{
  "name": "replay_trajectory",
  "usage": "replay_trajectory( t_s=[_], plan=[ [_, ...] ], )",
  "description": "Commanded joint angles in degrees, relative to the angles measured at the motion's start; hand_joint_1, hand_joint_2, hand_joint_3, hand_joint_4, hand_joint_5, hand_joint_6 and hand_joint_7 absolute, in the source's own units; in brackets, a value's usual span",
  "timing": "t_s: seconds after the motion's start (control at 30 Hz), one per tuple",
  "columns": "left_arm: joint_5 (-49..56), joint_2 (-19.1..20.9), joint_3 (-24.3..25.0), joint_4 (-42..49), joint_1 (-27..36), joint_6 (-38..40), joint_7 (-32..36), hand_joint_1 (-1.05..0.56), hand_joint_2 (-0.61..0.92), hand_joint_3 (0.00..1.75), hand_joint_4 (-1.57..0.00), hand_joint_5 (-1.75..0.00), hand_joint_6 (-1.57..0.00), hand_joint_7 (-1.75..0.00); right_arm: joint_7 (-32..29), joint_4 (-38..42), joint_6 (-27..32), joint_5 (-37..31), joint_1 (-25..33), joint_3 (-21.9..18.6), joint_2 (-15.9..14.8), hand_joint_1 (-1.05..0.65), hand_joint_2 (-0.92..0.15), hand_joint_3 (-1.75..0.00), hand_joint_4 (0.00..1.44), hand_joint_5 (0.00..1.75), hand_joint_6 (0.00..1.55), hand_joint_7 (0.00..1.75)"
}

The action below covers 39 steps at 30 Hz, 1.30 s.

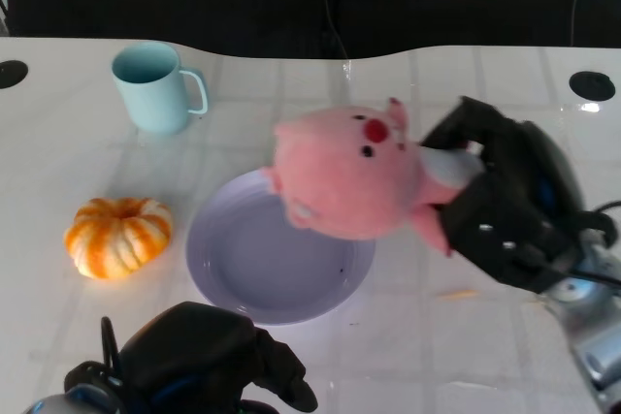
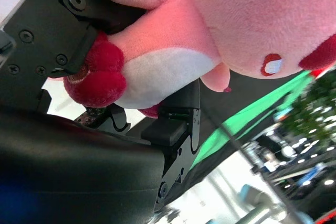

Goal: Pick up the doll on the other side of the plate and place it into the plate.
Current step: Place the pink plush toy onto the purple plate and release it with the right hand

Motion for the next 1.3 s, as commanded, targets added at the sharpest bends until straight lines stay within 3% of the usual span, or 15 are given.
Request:
replay_trajectory(
  t_s=[0.03, 0.33, 0.43, 0.47, 0.5, 0.53, 0.57, 0.6, 0.63, 0.7, 0.77, 0.87, 1.07, 1.3],
  plan=[
    [0.9, 0.1, -0.4, 1.1, -0.2, -0.8, 1.5, -0.25, 0.92, 0.22, -0.81, -1.20, -1.11, -0.02, 1.0, 0.3, 0.3, -0.7, -3.1, 1.3, 1.4, -0.11, -0.35, -1.34, 0.93, 1.75, 0.77, 1.75],
    [1.7, -0.8, -1.4, 0.8, -0.2, 0.6, 0.7, -0.25, 0.92, 0.24, -0.79, -1.19, -1.10, -0.01, 2.2, 7.9, 2.0, -2.9, -9.2, 6.1, 7.2, -0.10, -0.36, -1.26, 0.92, 1.75, 0.76, 1.75],
    [1.8, -1.0, -1.7, 0.9, -0.3, 0.2, 1.2, -0.25, 0.92, 0.26, -0.79, -1.18, -1.10, -0.01, 1.4, 9.8, 2.2, -4.2, -10.1, 7.1, 7.8, -0.09, -0.38, -1.21, 0.93, 1.75, 0.74, 1.74],
    [1.8, -1.0, -1.7, 1.2, -0.3, -0.5, 1.9, -0.25, 0.92, 0.24, -0.80, -1.19, -1.11, -0.01, 1.0, 10.2, 2.3, -4.6, -10.2, 7.4, 7.9, -0.09, -0.37, -1.21, 0.90, 1.75, 0.76, 1.65],
    [1.8, -1.1, -1.7, 1.5, -0.4, -1.0, 2.3, -0.24, 0.92, 0.22, -0.81, -1.22, -1.11, -0.02, 0.7, 10.4, 2.3, -4.9, -10.2, 7.4, 8.1, -0.10, -0.38, -1.17, 0.83, 1.73, 0.79, 1.39],
    [1.9, -1.0, -1.7, 1.6, -0.4, -1.2, 2.4, -0.24, 0.92, 0.21, -0.82, -1.23, -1.12, -0.02, 1.2, 10.6, 2.2, -4.7, -10.1, 7.4, 8.2, -0.11, -0.39, -1.14, 0.81, 1.72, 0.80, 1.29],
    [2.0, -1.0, -1.8, 1.7, -0.5, -1.2, 2.4, -0.24, 0.92, 0.22, -0.81, -1.24, -1.11, -0.02, 1.7, 10.7, 2.1, -4.5, -10.0, 7.4, 8.2, -0.13, -0.49, -0.94, 0.73, 1.52, 0.76, 1.00],
    [2.1, -1.0, -1.8, 1.8, -0.6, -1.3, 2.3, -0.25, 0.92, 0.23, -0.80, -1.25, -1.11, -0.01, 2.0, 10.7, 2.0, -4.4, -10.0, 7.3, 8.2, -0.15, -0.63, -0.69, 0.70, 1.36, 0.82, 0.67],
    [2.4, -1.2, -1.9, 1.3, -0.7, -0.4, 1.4, -0.25, 0.92, 0.23, -0.80, -1.25, -1.11, -0.01, 3.2, 10.4, 2.4, -5.2, -10.0, 8.1, 7.7, -0.16, -0.68, -0.59, 0.69, 1.31, 0.86, 0.53],
    [2.5, -1.4, -2.0, 0.8, -0.8, 0.7, 0.5, -0.25, 0.92, 0.25, -0.78, -1.25, -1.10, -0.01, 6.1, 9.5, 3.7, -6.7, -10.0, 9.7, 6.3, -0.32, -0.85, -0.27, 0.47, 0.73, 0.66, 0.17],
    [2.4, -1.3, -2.0, 1.3, -0.8, 0.0, 1.3, -0.25, 0.92, 0.25, -0.78, -1.28, -1.11, -0.01, 8.6, 8.4, 4.4, -8.1, -9.9, 11.1, 5.0, -0.41, -0.90, -0.17, 0.37, 0.51, 0.57, 0.05],
    [1.8, -1.2, -1.8, 1.7, -0.8, -0.3, 1.4, -0.25, 0.92, 0.25, -0.76, -1.31, -1.11, -0.01, 10.6, 6.4, 4.6, -9.4, -9.2, 12.1, 3.6, -0.48, -0.92, -0.15, 0.32, 0.43, 0.53, 0.01],
    [1.7, -1.1, -1.8, 1.8, -0.9, -0.5, 1.6, -0.25, 0.92, 0.25, -0.76, -1.29, -1.10, -0.01, 12.4, 1.0, 3.6, -8.5, -7.1, 11.4, 1.7, -0.49, -0.92, -0.17, 0.34, 0.44, 0.57, 0.03],
    [1.7, -1.3, -1.8, 2.3, -1.2, -0.8, 1.8, -0.26, 0.92, 0.25, -0.78, -1.26, -1.11, -0.01, 16.2, -9.3, 2.6, -6.3, -3.1, 8.6, -2.5, -0.49, -0.92, -0.16, 0.41, 0.51, 0.61, 0.04]
  ],
)
